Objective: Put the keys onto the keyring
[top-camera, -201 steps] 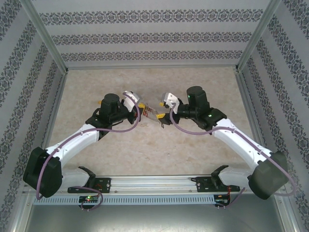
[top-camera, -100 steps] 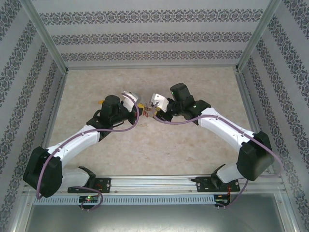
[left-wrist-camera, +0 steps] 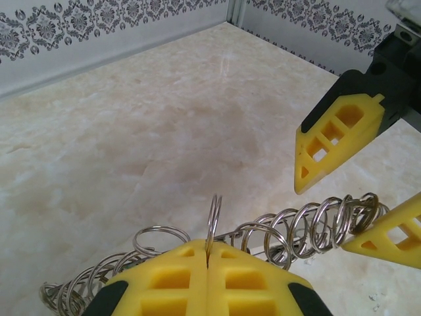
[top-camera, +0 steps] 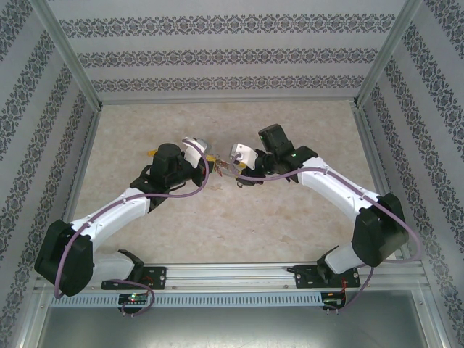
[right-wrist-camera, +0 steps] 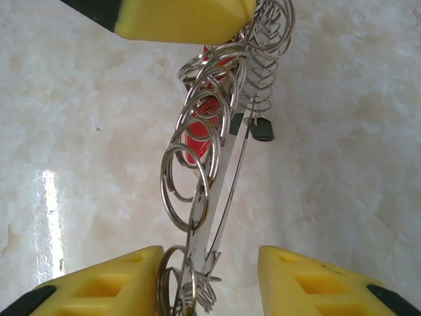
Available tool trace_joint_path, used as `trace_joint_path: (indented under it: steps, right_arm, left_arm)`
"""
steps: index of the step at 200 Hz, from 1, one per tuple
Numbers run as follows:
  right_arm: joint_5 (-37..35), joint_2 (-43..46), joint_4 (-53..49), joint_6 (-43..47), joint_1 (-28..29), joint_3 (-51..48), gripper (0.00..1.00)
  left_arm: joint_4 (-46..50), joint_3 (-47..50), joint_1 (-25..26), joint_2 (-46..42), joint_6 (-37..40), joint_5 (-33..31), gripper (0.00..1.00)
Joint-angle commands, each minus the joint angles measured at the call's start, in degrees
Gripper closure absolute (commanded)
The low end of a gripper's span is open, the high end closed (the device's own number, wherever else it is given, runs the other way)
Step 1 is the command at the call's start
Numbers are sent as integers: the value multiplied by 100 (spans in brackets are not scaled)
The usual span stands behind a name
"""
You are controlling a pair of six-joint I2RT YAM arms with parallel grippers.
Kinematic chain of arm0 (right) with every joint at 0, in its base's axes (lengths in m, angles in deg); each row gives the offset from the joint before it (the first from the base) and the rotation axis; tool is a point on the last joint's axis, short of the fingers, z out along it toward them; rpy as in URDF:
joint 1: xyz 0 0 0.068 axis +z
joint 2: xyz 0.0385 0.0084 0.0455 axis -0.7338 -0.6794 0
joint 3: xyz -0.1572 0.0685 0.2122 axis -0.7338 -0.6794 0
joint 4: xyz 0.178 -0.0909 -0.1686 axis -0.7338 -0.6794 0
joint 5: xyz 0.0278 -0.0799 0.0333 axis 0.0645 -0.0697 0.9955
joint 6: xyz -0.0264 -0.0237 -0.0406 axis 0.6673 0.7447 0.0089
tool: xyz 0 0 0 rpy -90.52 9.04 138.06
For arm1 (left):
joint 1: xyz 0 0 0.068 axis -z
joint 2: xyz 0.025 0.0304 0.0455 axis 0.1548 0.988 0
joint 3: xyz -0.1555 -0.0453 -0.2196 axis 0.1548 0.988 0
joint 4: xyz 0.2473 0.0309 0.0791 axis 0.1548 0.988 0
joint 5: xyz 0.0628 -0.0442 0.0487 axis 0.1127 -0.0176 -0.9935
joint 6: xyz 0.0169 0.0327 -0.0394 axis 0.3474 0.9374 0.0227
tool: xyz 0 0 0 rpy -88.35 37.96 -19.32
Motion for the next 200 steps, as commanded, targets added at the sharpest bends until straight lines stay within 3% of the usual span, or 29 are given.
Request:
trace_joint_path:
  steps: [1,35,110,129,152,200]
  right_arm:
    - [426,115,2,-64,-63,-47,59]
    - [563,159,20,-125,-83,5,60]
    - [665,-15,-15,-164,-83,143,82]
    - [710,-52,-32,-158,-83,183,81]
    - [723,-106,-73,-275,-92,259,69]
    - [505,-184,-10,-461,-35,300,74]
  left_arm:
    - [-364,-52,81,-139,-83,-52,100]
    - [-408,-46,75,-99,-150,-43,100]
    - [-363,-92,86,-108,-177,-28,100]
    - [-361,-92,93,-108,-212,-21,100]
    - [-363,-95,113,-108,-223,-69,100]
    - [-436,-113,118,-82,-345,-59,100]
